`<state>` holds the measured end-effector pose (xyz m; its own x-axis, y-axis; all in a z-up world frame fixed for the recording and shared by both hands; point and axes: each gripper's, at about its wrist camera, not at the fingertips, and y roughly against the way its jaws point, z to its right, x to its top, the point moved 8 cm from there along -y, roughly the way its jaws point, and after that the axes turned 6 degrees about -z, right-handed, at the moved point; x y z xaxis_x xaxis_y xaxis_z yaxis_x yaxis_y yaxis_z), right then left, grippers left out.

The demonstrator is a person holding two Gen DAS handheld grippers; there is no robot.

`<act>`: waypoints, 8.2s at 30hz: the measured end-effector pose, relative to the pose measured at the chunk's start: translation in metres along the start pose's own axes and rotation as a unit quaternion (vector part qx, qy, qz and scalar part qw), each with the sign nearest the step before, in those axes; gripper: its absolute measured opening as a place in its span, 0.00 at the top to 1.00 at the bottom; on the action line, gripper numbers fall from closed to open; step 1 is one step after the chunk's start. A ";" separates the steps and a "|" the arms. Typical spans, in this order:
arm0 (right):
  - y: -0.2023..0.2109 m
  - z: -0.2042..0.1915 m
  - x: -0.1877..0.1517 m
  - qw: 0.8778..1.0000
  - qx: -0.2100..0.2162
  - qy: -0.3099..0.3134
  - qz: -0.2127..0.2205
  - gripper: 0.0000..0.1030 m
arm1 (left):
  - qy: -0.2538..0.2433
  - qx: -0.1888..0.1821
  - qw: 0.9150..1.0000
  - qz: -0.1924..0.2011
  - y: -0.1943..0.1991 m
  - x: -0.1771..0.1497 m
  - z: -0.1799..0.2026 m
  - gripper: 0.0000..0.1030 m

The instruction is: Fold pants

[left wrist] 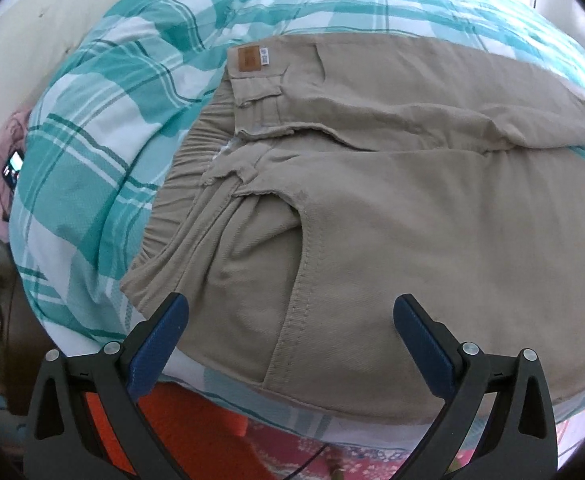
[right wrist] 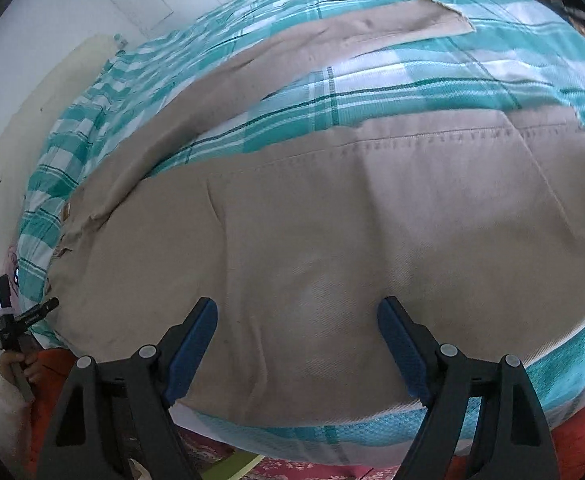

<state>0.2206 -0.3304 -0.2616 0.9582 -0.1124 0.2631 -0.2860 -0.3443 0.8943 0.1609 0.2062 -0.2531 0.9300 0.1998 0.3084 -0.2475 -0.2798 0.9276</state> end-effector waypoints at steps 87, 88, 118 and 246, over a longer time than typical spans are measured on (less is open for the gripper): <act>0.003 0.205 0.322 0.964 0.048 -0.233 0.119 0.27 | -0.006 -0.086 0.990 0.108 -0.079 0.137 0.109 0.01; -0.003 0.216 0.318 0.962 0.032 -0.248 0.112 0.27 | -0.006 -0.085 0.991 0.108 -0.080 0.137 0.109 0.01; 0.104 0.187 0.081 0.972 -0.207 0.103 0.028 0.10 | -0.018 -0.048 0.995 0.082 -0.078 0.140 0.110 0.00; -0.002 0.020 0.020 0.966 0.083 -0.191 0.152 0.22 | -0.079 -0.139 0.984 0.084 -0.008 -0.011 0.142 0.00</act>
<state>0.2402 -0.3505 -0.2657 0.7654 -0.5569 0.3226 -0.5810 -0.3822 0.7186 0.1912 0.0730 -0.2939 0.8952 0.0183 0.4452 -0.4447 -0.0248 0.8953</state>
